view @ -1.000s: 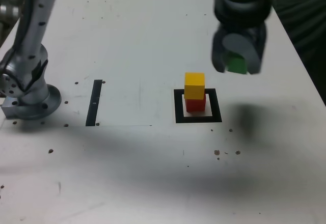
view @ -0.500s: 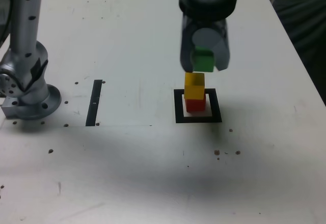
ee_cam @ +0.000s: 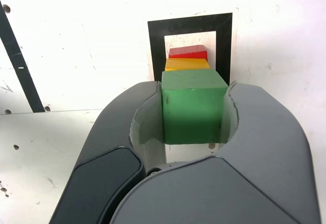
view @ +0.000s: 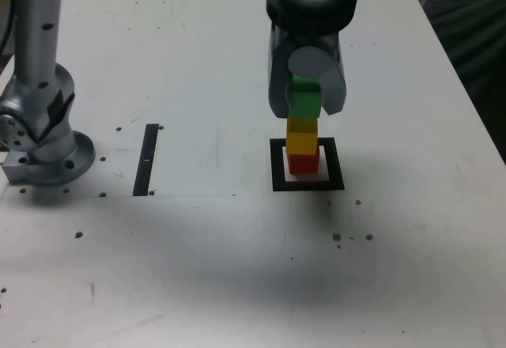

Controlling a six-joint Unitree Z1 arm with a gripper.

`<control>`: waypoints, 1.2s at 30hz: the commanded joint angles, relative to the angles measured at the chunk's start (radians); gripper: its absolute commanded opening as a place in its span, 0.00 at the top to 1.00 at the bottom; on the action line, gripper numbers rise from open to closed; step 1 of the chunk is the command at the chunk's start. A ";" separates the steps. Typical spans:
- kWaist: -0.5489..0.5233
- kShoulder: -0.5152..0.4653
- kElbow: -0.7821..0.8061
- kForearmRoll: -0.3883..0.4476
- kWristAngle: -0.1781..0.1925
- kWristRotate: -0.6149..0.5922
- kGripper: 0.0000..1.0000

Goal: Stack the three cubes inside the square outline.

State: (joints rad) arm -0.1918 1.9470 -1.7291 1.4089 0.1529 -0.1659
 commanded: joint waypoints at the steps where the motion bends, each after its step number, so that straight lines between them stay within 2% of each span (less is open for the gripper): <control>1: -0.001 -0.003 0.003 -0.002 -0.001 -0.002 0.66; 12: -0.001 0.002 0.019 -0.013 -0.010 -0.004 0.66; 14: -0.001 0.003 0.022 -0.016 -0.011 -0.004 0.64; 19: -0.001 0.003 0.031 -0.026 -0.010 0.000 0.22; 21: -0.001 0.003 0.034 -0.028 -0.010 0.001 0.10; 31: -0.001 -0.003 0.046 -0.026 -0.008 0.002 0.07; 36: -0.001 -0.032 0.059 -0.027 0.009 0.000 0.05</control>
State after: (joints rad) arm -0.1918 1.9365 -1.6728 1.3819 0.1563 -0.1654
